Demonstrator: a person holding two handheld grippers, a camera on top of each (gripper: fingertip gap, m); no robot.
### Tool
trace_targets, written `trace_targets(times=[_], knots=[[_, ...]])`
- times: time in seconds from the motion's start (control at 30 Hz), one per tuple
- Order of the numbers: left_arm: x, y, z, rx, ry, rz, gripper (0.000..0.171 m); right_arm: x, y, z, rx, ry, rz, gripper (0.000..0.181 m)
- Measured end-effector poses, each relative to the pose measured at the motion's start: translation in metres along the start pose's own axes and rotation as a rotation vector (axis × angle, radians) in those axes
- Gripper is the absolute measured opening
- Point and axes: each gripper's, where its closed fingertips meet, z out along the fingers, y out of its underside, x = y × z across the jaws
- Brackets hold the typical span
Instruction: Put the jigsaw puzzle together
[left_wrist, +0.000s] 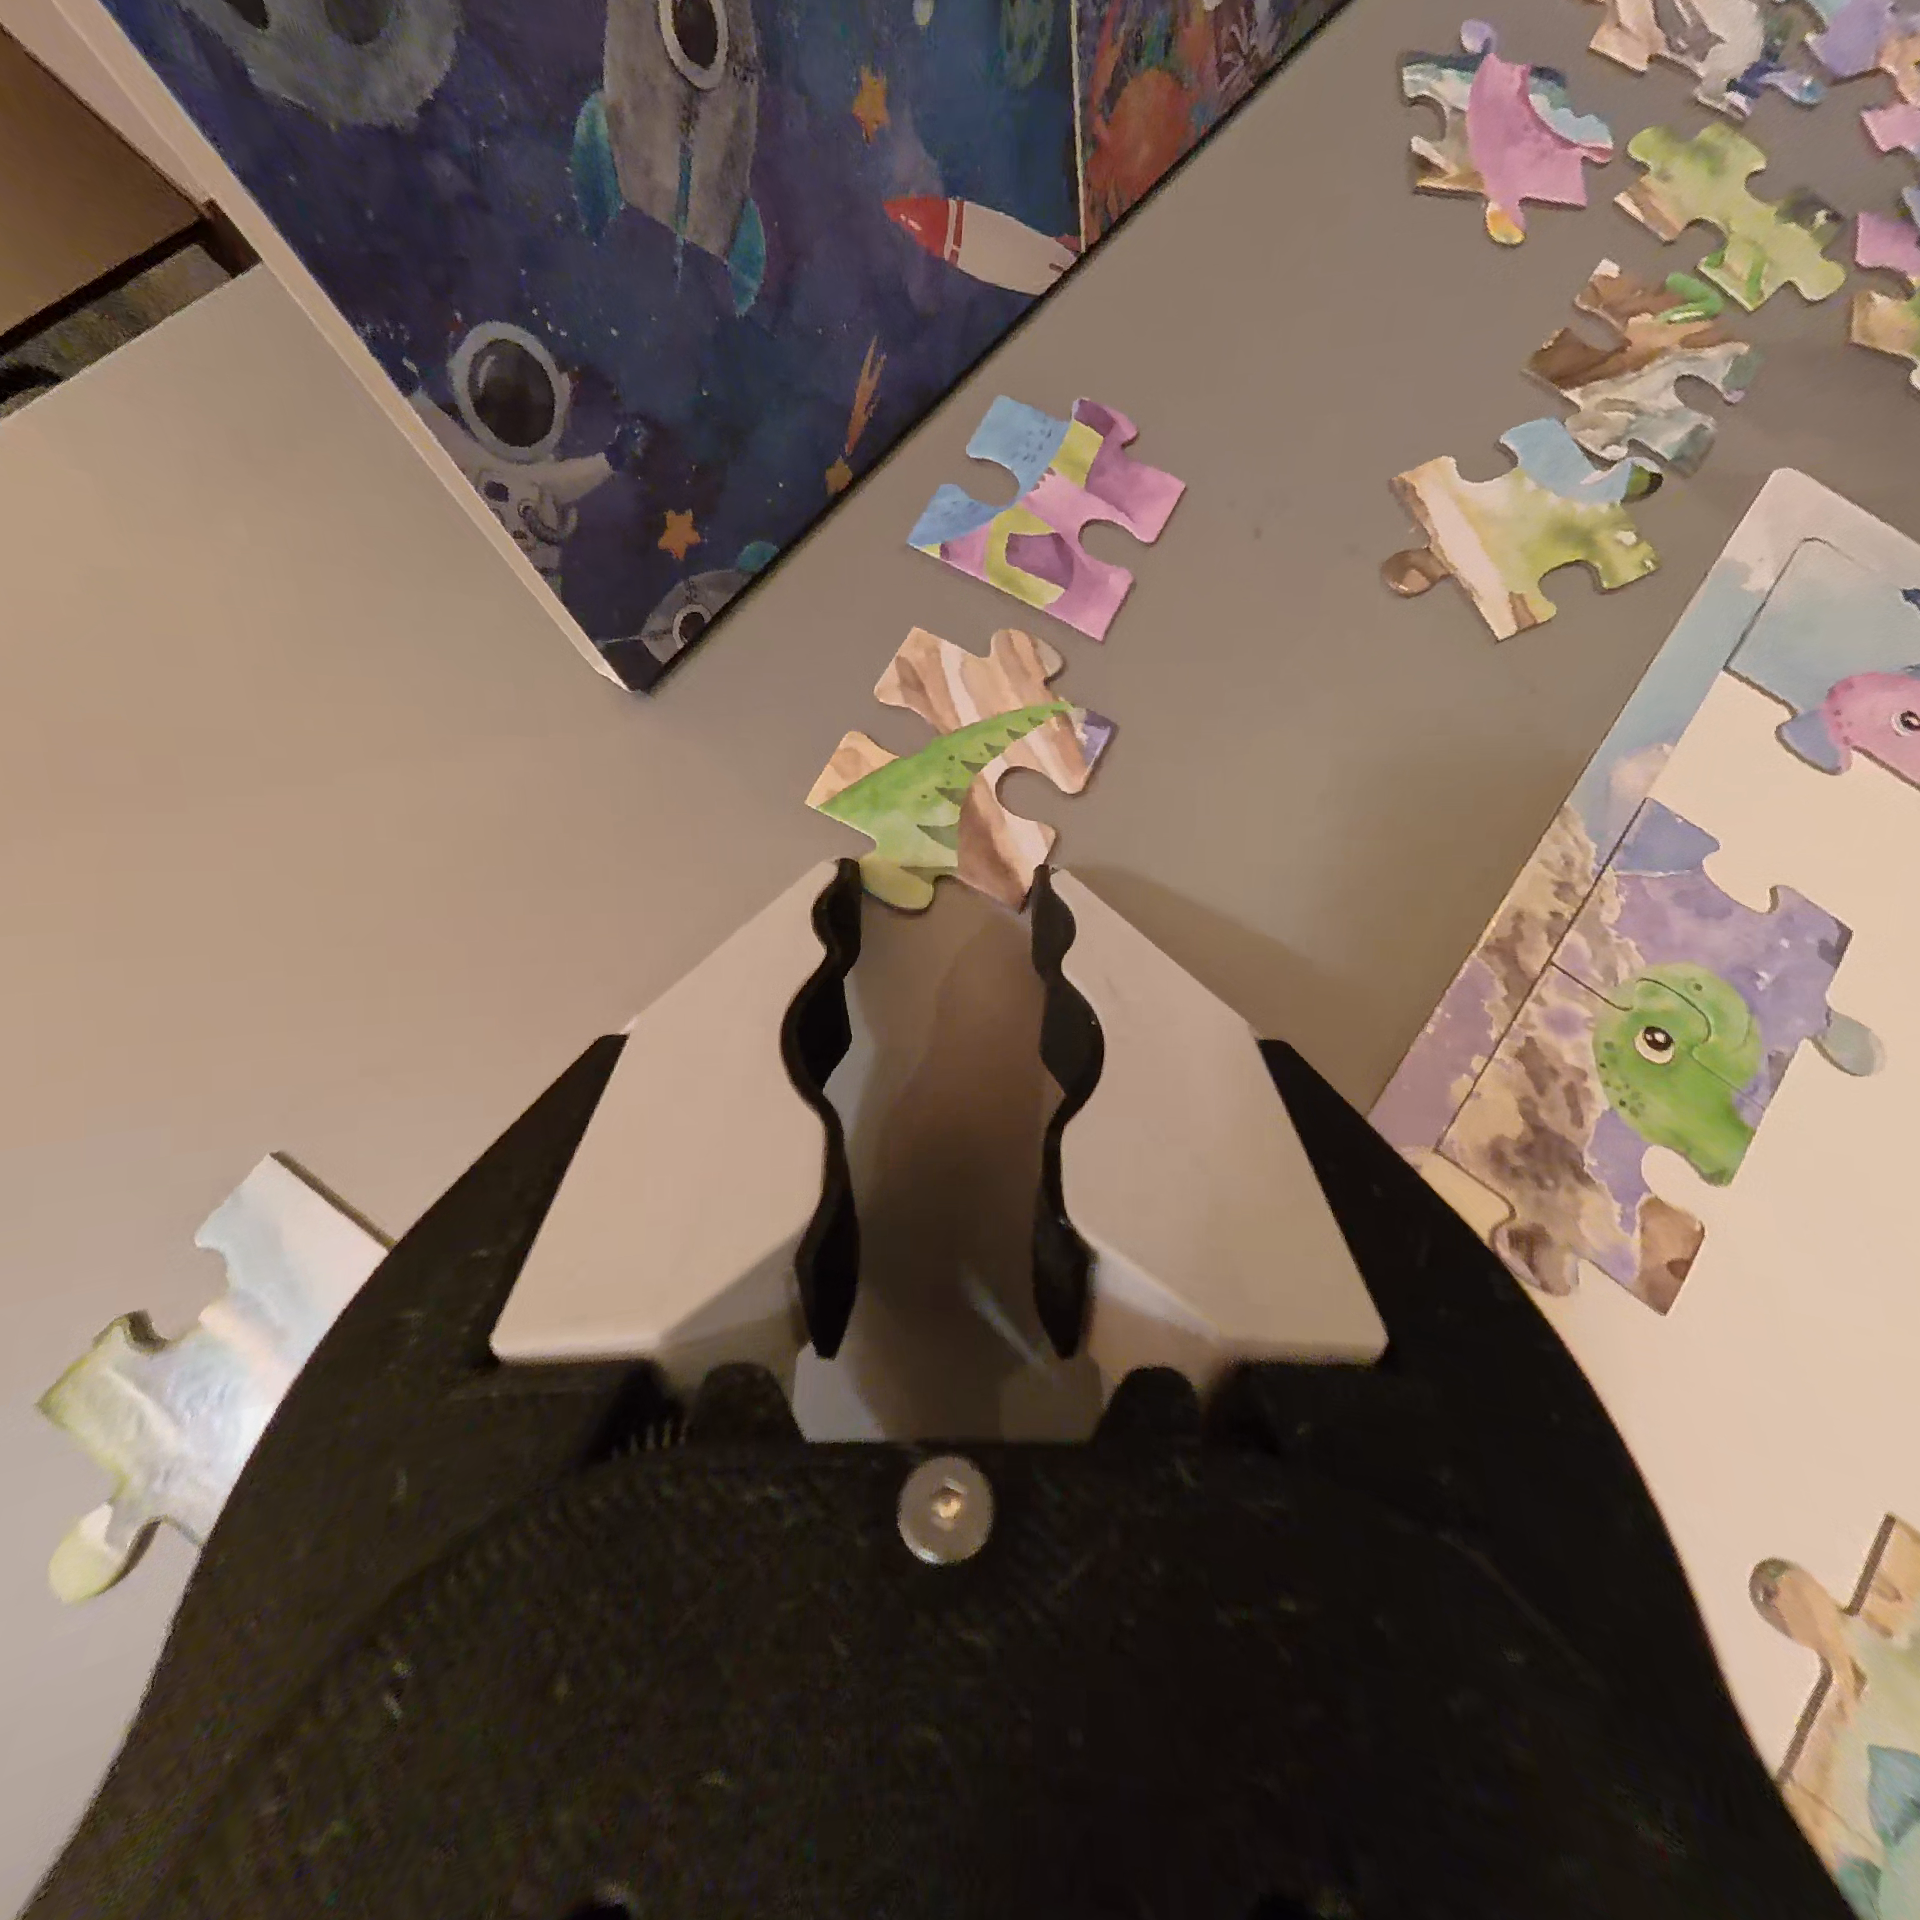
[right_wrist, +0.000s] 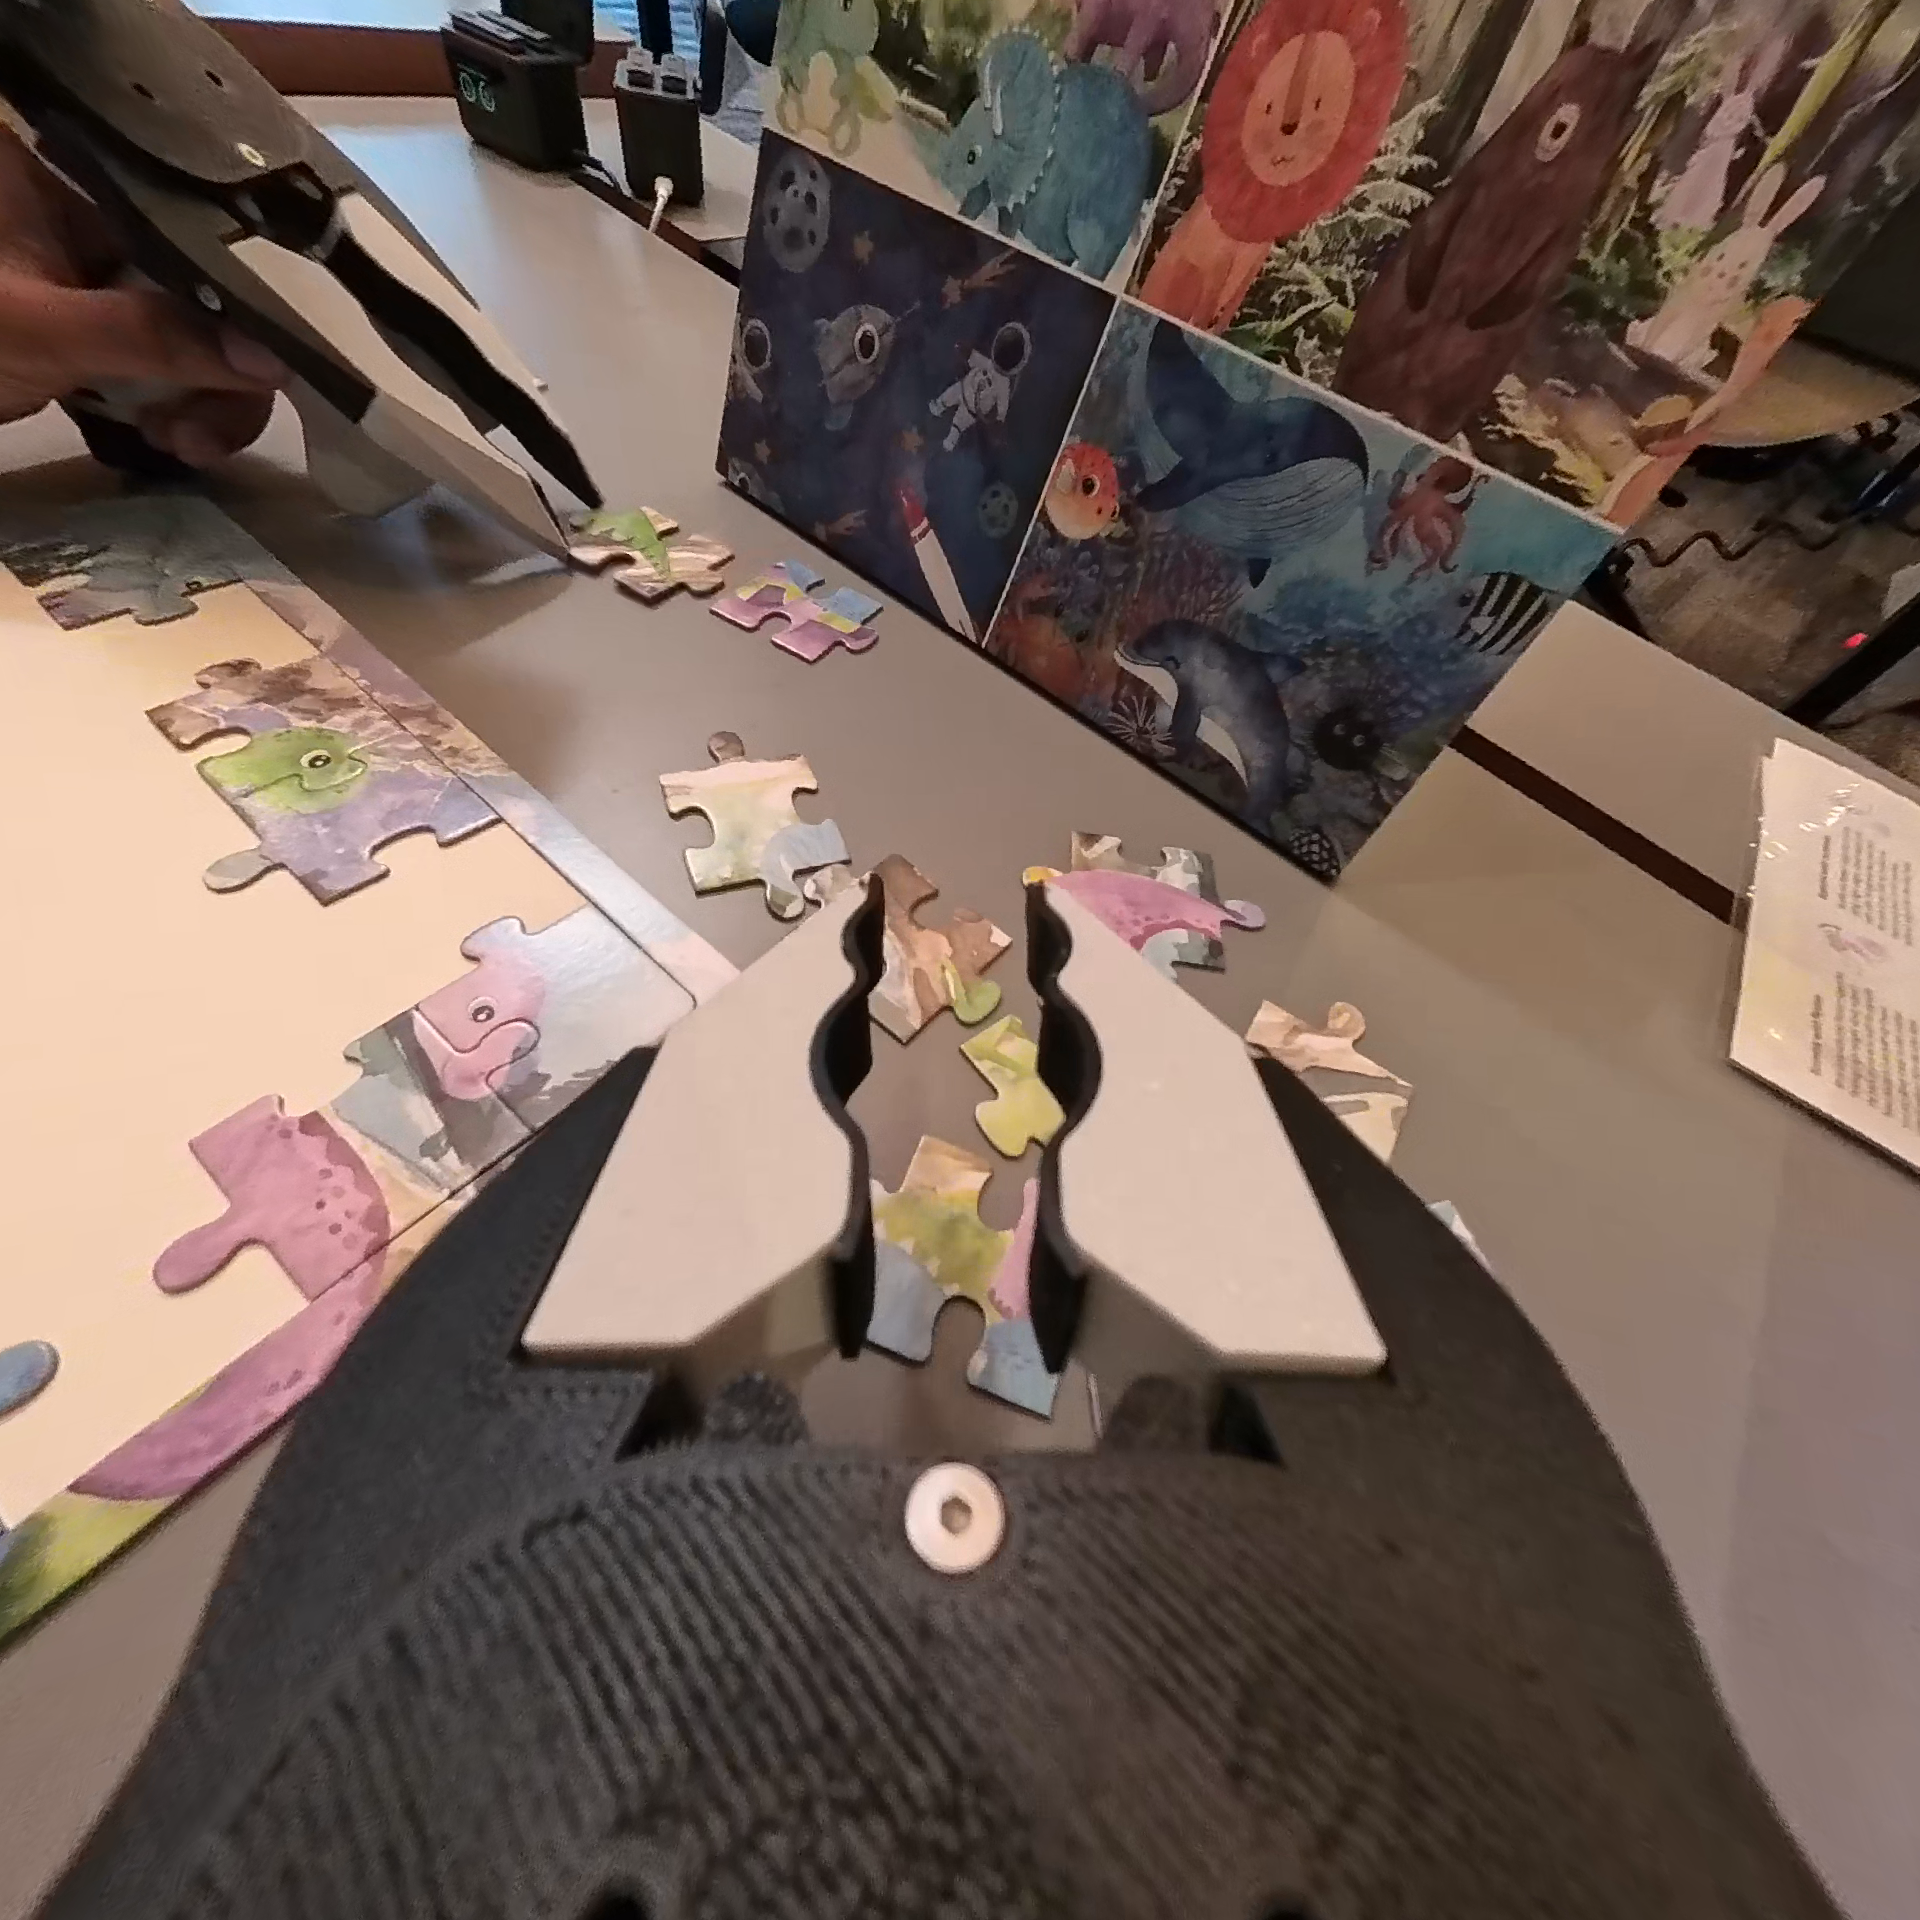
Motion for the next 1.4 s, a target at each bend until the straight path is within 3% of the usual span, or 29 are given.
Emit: trace_targets(times=[0.43, 0.6, 0.9, 1.03, 1.2, 1.4], knots=[[0.025, -0.009, -0.027, 0.043, 0.044, 0.118, 0.031, -0.002, -0.005, -0.003, 0.019, -0.001, -0.015, 0.027], [0.054, -0.012, -0.044, 0.050, 0.111, 0.137, 0.031, -0.019, -0.022, 0.000, 0.070, -0.036, 0.001, 0.030], [0.118, 0.068, -0.100, 0.003, 0.172, 0.104, 0.029, -0.060, -0.042, 0.012, 0.090, -0.076, -0.057, 0.031], [0.121, 0.081, -0.109, 0.026, 0.164, 0.073, 0.031, -0.101, -0.056, 0.025, 0.092, -0.192, -0.076, 0.034], [0.114, 0.076, -0.096, 0.043, 0.144, 0.103, 0.032, -0.167, -0.040, 0.059, -0.141, -0.389, -0.151, 0.052], [0.109, 0.070, -0.094, 0.109, 0.122, 0.116, 0.032, -0.182, -0.005, 0.092, -0.340, -0.431, -0.184, 0.068]])
